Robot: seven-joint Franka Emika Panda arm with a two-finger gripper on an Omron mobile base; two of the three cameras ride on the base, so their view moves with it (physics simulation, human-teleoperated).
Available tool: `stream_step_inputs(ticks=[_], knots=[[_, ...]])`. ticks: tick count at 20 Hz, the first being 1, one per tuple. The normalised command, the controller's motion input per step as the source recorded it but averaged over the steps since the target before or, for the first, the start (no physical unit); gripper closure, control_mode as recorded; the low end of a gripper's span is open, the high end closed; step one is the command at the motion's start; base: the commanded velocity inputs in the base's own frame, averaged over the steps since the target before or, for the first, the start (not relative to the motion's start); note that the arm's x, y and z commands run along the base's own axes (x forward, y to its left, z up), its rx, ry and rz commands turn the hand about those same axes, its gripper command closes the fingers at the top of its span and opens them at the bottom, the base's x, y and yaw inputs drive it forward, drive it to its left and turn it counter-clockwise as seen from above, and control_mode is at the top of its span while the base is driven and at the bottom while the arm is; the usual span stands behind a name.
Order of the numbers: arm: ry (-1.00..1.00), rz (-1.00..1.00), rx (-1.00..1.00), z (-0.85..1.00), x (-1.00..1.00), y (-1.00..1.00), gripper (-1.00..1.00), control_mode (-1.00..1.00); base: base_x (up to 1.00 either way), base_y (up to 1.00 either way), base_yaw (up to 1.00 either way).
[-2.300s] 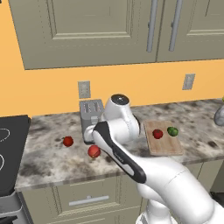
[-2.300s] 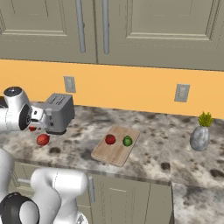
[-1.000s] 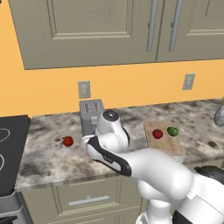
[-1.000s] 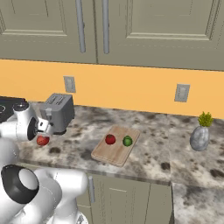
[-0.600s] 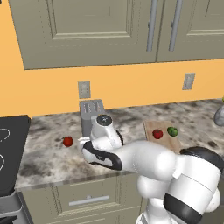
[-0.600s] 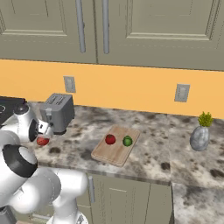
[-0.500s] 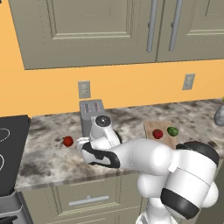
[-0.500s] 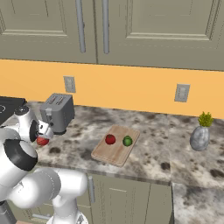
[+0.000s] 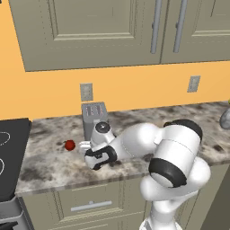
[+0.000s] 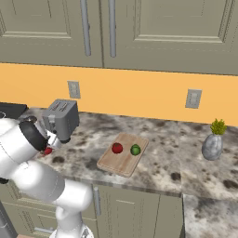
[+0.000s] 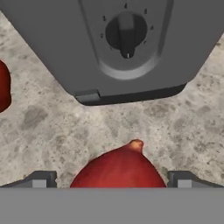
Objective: Place the avocado, onion, tomato, and bell pepper on the cutting board.
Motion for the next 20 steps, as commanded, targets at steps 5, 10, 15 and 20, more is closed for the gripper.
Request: stream_step_inputs(ticks=[5,10,15,20], knots=[[0.03,-0.08,0.00,-0.19,0.16,0.08,1.00,-1.00,0.00,0.00,0.00],[0.04,-0.06,0.00,0.15,-0.12,0.00,1.00,-1.00,0.00,0.00,0.00],[0.03,-0.02,0.03,0.39,-0.20,-0.01,1.00,-1.00,0.00,0.00,0.00],[0.00,-0.03,0.01,0.59,-0.82,-0.31,1.00,-1.00,0.00,0.00,0.00]])
